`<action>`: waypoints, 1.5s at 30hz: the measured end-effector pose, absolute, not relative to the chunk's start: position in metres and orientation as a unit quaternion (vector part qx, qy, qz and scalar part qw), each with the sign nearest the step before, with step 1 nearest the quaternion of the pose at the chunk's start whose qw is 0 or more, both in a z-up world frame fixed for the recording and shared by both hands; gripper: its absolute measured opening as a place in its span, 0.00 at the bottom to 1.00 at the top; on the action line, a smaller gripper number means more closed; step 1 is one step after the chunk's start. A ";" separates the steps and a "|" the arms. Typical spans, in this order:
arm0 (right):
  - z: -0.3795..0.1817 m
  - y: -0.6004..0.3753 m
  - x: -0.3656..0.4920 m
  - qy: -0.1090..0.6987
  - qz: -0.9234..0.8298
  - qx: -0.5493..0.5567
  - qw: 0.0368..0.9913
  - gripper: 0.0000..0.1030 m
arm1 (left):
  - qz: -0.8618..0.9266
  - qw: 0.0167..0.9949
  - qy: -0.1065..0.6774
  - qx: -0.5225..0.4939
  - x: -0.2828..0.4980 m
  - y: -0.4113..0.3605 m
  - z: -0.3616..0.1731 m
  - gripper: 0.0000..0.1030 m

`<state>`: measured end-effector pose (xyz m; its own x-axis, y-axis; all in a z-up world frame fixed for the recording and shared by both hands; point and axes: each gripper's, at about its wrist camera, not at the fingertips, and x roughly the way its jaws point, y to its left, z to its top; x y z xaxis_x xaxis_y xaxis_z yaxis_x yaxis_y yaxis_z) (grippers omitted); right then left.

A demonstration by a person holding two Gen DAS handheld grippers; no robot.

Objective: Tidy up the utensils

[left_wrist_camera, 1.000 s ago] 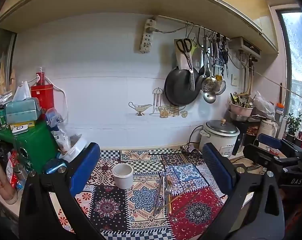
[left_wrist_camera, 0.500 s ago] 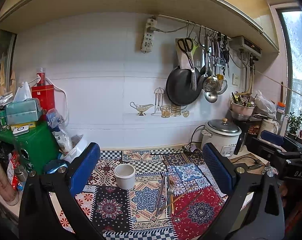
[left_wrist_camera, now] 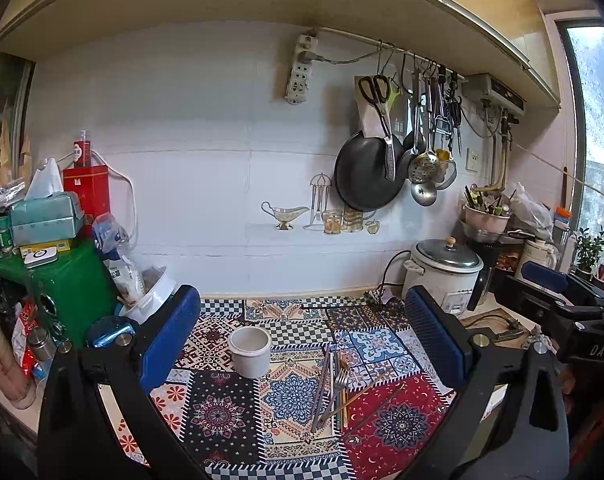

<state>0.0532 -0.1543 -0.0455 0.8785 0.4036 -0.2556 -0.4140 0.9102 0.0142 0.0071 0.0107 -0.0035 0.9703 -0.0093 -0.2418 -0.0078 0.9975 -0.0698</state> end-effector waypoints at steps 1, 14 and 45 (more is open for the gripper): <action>-0.046 -0.154 0.053 0.127 0.211 -0.020 0.969 1.00 | -0.001 0.992 0.122 -0.036 0.008 0.011 -0.003 1.00; -0.046 -0.150 0.055 0.129 0.210 -0.019 0.969 1.00 | -0.001 0.992 0.123 -0.036 0.009 0.011 -0.004 1.00; -0.086 -0.156 0.105 0.208 0.180 -0.016 0.961 1.00 | 0.003 0.974 0.220 -0.051 0.077 0.017 -0.051 1.00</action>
